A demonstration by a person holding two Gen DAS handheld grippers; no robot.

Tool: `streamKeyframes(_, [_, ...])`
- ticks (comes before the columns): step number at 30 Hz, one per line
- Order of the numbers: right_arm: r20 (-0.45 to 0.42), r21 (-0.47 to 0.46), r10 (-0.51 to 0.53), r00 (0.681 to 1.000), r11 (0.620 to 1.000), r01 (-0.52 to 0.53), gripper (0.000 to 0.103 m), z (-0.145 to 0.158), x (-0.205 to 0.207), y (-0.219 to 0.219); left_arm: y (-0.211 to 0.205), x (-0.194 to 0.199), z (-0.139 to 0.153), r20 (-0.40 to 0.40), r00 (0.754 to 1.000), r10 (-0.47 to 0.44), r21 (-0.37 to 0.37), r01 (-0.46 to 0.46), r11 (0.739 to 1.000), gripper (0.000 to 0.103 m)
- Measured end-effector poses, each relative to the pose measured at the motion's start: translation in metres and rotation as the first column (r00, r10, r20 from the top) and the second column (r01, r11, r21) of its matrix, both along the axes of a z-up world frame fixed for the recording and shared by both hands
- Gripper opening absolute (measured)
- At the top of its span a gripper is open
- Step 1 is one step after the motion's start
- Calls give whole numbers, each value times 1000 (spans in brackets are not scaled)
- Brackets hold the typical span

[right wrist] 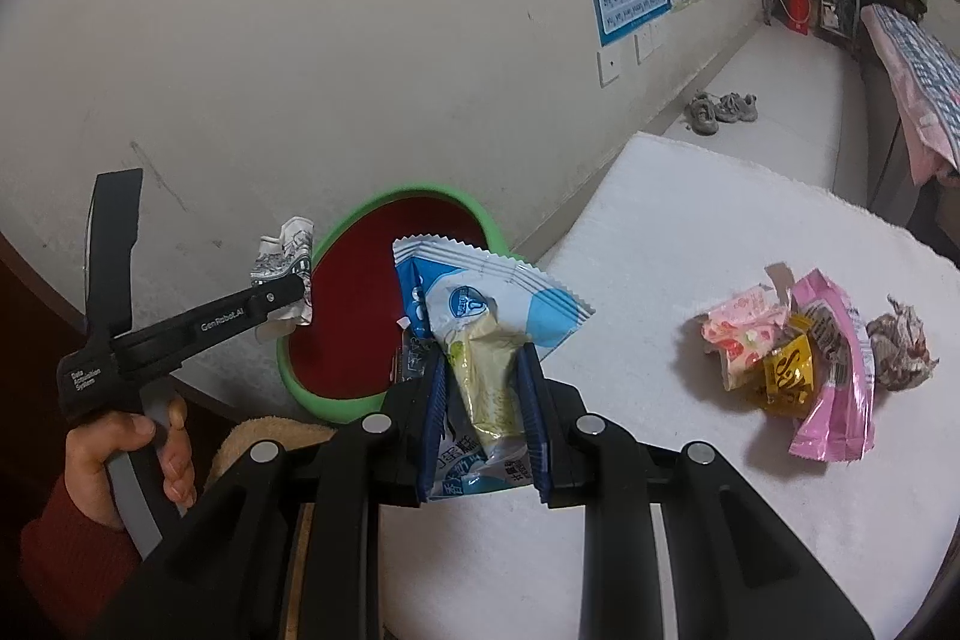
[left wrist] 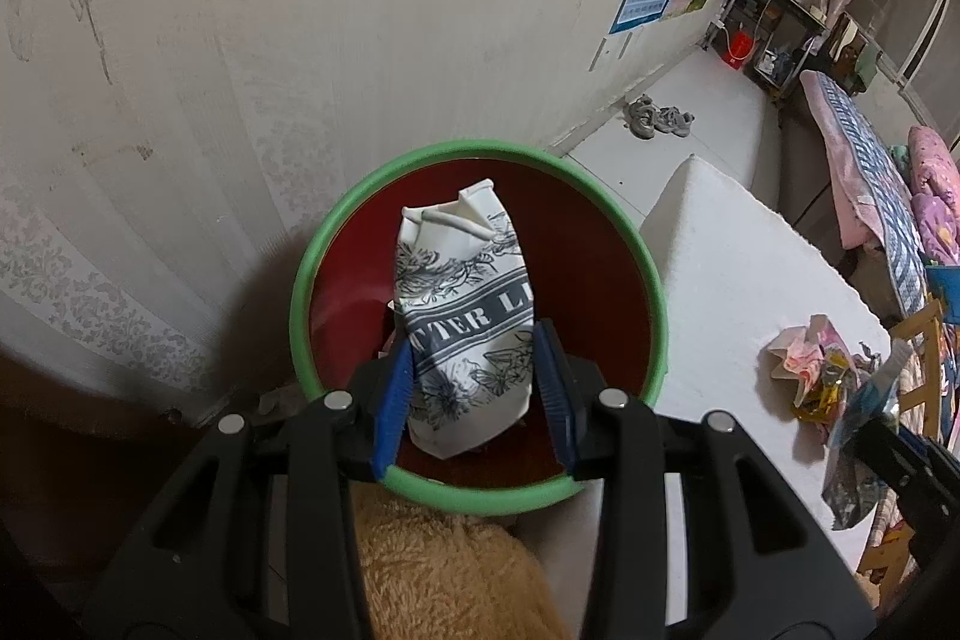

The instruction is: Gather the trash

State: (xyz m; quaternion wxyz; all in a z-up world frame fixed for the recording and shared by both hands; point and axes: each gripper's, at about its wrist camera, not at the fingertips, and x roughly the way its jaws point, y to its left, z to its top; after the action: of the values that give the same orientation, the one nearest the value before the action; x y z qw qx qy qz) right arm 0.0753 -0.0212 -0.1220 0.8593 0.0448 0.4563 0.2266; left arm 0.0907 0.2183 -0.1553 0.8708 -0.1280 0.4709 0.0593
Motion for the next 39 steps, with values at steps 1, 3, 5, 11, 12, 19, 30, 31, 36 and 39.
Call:
streamKeyframes(1, [2,-5,9,1000,1000,-9,23,1,0,2,1,1,0,2,1000,-2,4,2,1000,38])
streamKeyframes(3, [6,-19,19,1000,1000,-19,23,1,2,4,2,4,-2,0,1000,-2,6,2,1000,38])
streamKeyframes(5, [1,-15,17,1000,1000,-17,23,-1,4,5,4,6,-4,-5,1000,0,10,1,1000,38])
streamKeyframes(11, [-3,-8,13,1000,1000,-13,23,-2,5,5,4,13,-7,-13,1000,-10,37,11,999,38])
streamKeyframes(12, [-5,-8,15,1000,1000,-15,23,-3,4,6,4,14,-7,-12,1000,-12,38,13,999,38])
streamKeyframes(19, [-16,6,36,999,999,-36,23,-6,12,13,-1,22,-6,-7,1000,-30,49,30,998,38])
streamKeyframes(30, [-52,73,118,992,991,-114,25,-2,46,55,16,6,-12,-11,999,44,4,-44,999,70])
streamKeyframes(31, [-58,78,126,990,990,-121,25,-2,50,62,18,2,-12,-14,999,52,2,-52,999,70])
streamKeyframes(36, [-94,102,143,985,986,-133,29,-8,67,84,31,-20,-10,-19,994,109,-18,-109,994,70])
streamKeyframes(39, [-120,125,143,982,984,-128,30,-12,75,92,36,-31,-9,-19,990,137,-26,-138,990,70])
